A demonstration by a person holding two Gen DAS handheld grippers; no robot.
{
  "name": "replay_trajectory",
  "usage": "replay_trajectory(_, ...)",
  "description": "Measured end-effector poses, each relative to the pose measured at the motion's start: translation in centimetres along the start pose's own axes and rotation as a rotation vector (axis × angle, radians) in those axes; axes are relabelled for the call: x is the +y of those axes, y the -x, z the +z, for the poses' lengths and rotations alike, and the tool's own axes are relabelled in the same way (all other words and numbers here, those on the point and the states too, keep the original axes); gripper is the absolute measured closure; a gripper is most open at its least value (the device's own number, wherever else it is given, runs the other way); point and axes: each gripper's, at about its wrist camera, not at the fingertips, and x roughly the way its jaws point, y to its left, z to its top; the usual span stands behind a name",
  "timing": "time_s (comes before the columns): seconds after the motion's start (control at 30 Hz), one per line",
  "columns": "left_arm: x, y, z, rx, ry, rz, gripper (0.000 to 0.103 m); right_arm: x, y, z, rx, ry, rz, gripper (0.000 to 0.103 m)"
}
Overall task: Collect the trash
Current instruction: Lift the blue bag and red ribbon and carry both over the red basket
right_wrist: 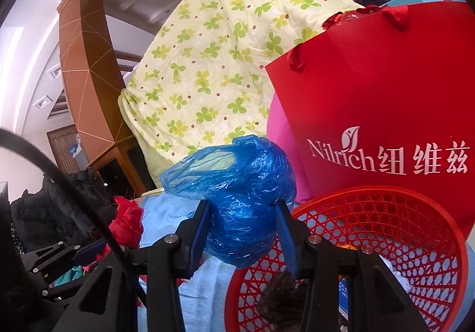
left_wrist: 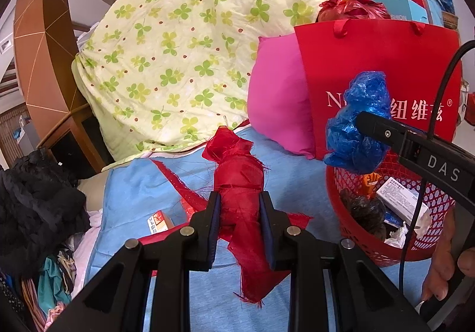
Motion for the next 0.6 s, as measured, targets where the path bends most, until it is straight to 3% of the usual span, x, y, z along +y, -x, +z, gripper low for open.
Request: replay_trajectory(0.6,-2.2,-0.2,0.2,0.009,-0.027,-0.039,0.076,-2.4,1.1,0.5,-0.011,-0.035,-0.046,0.056)
